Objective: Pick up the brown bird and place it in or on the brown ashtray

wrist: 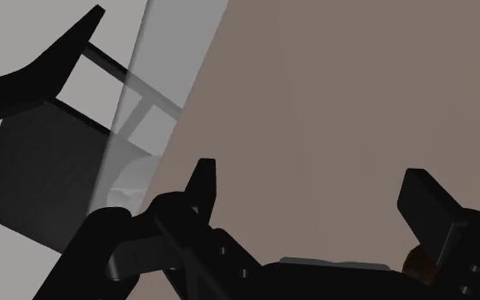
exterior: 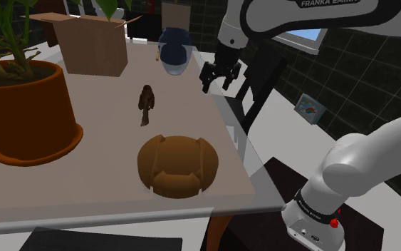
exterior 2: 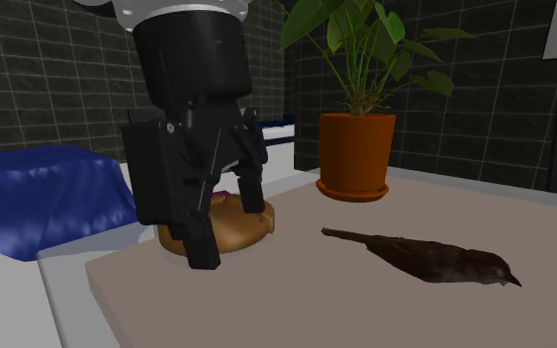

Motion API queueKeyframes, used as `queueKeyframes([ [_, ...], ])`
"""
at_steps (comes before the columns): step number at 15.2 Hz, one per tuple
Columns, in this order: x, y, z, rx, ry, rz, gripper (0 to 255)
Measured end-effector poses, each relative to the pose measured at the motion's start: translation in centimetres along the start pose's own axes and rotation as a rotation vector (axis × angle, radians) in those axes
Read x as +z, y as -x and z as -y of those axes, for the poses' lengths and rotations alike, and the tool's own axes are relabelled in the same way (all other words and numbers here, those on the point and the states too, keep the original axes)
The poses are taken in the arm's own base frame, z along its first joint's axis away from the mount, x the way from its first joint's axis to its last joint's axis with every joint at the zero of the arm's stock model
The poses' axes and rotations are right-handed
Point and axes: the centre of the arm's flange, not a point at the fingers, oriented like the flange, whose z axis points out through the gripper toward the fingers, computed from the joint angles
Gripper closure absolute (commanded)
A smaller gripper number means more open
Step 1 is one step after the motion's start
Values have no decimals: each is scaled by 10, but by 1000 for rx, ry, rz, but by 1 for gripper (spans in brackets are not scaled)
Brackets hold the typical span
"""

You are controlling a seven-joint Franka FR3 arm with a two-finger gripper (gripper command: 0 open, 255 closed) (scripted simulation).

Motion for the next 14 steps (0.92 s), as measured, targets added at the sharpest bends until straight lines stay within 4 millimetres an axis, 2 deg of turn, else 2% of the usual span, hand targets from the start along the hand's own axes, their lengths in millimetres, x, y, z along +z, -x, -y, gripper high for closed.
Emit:
queueKeyframes([
  [14, 73, -86, 153, 120, 33, -20, 0],
])
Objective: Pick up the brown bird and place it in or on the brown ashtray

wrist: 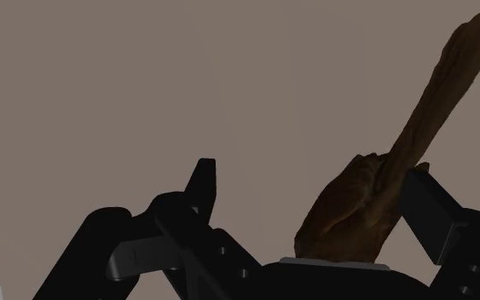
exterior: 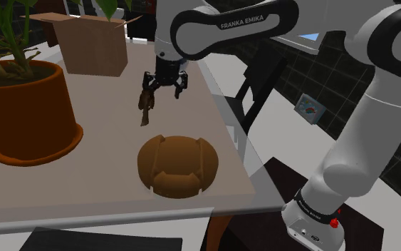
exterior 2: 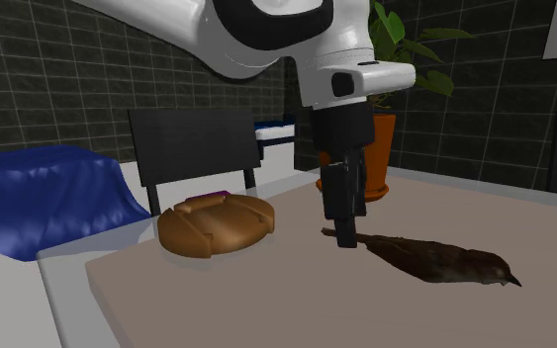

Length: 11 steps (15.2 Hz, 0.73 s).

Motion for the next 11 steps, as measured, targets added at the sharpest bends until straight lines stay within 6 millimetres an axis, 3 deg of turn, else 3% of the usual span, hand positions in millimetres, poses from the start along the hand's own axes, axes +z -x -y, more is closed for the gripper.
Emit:
queueKeyframes([
  [5, 23, -21, 50, 41, 12, -6, 0],
  [11, 52, -28, 58, 49, 14, -8, 0],
])
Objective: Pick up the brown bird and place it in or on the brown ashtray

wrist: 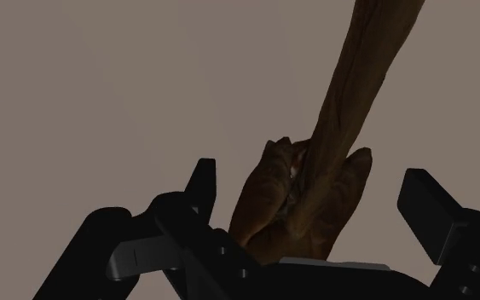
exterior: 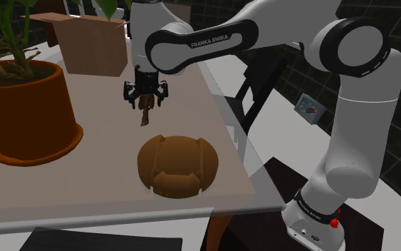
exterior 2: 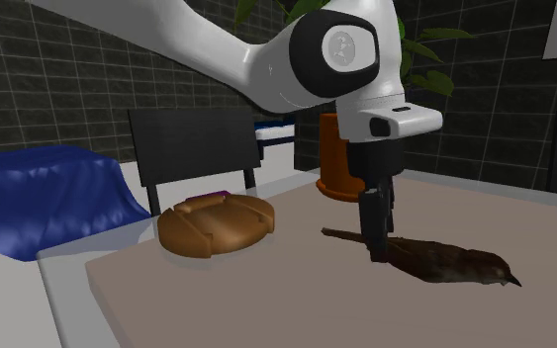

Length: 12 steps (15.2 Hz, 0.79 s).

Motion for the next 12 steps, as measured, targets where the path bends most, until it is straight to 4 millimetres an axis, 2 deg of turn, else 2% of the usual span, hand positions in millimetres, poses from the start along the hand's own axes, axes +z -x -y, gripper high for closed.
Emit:
queueKeyframes([
  [2, 10, -1, 0, 0, 0, 0, 0],
  [8, 13, 1, 0, 0, 0, 0, 0],
  [9, 13, 1, 0, 0, 0, 0, 255],
  [12, 13, 1, 0, 0, 0, 0, 255],
])
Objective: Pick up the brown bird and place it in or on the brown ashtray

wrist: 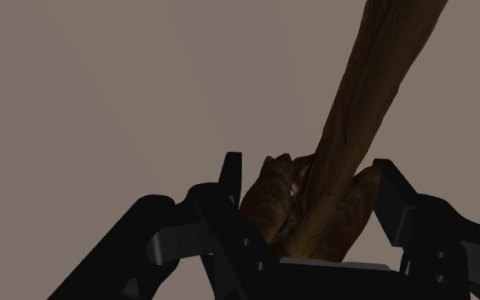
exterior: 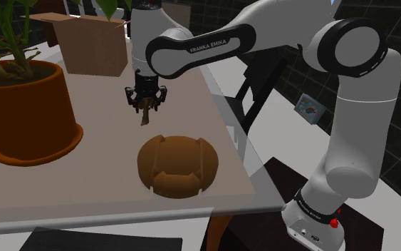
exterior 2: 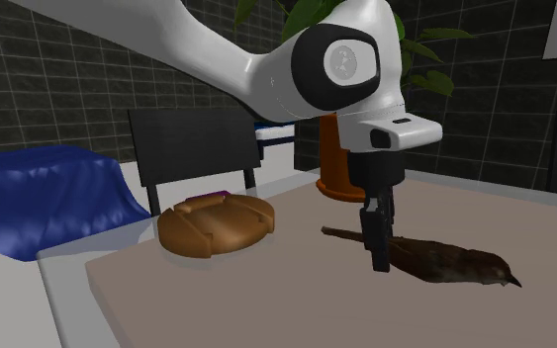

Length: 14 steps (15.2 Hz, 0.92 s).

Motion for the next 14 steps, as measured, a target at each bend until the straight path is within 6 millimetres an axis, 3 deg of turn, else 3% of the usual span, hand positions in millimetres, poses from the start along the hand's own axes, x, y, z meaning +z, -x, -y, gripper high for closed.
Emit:
queueKeyframes([
  [7, 0, 0, 0, 0, 0, 0, 255],
  [14, -30, -6, 0, 0, 0, 0, 255],
])
